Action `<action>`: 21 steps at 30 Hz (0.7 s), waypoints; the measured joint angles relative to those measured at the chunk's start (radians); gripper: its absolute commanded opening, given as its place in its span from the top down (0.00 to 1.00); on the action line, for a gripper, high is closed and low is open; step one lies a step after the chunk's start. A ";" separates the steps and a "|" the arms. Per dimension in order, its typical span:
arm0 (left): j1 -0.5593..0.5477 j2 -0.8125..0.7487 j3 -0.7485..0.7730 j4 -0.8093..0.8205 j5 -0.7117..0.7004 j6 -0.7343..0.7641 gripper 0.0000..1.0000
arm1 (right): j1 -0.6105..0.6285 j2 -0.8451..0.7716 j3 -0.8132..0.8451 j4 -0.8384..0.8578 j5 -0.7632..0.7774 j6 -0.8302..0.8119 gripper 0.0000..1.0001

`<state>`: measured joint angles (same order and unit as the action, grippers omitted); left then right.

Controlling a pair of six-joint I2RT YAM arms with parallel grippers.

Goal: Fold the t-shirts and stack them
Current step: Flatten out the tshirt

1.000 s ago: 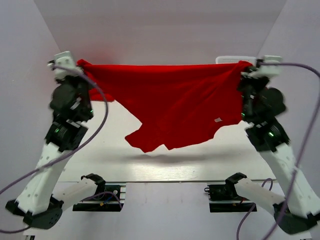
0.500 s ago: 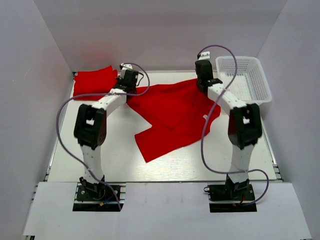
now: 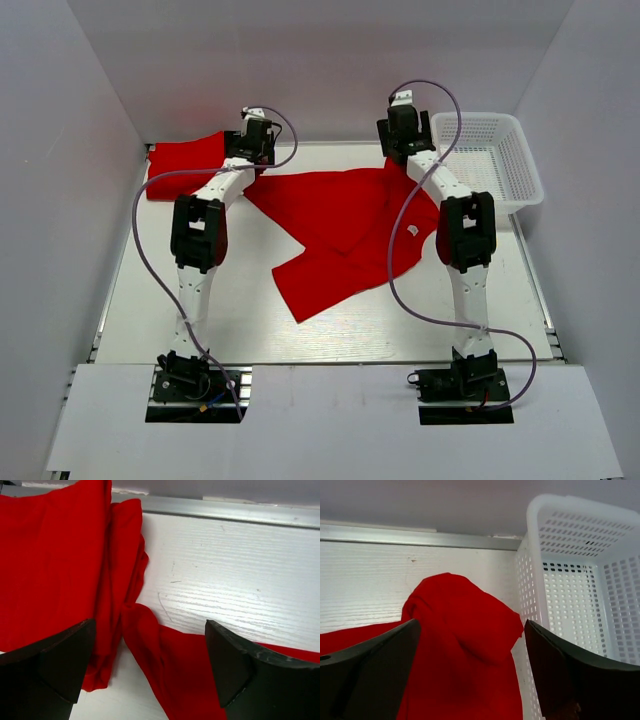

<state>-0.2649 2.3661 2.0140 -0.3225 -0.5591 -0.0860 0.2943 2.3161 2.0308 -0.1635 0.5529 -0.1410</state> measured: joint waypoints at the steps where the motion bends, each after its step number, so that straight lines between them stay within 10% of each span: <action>1: 0.000 0.000 0.009 -0.006 0.002 0.000 0.00 | 0.000 0.000 0.009 0.000 -0.005 -0.002 0.10; 10: -0.012 -0.190 -0.154 0.013 0.169 0.047 0.00 | 0.012 -0.208 -0.161 -0.079 -0.191 0.061 0.10; 21: -0.056 -0.142 -0.184 -0.016 0.483 0.031 0.00 | 0.080 -0.687 -0.904 -0.013 -0.591 0.328 0.10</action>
<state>-0.3210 2.2238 1.8301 -0.3389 -0.0765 -0.0555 0.3740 1.6291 1.1271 -0.1768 -0.0380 0.1871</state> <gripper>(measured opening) 0.997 0.905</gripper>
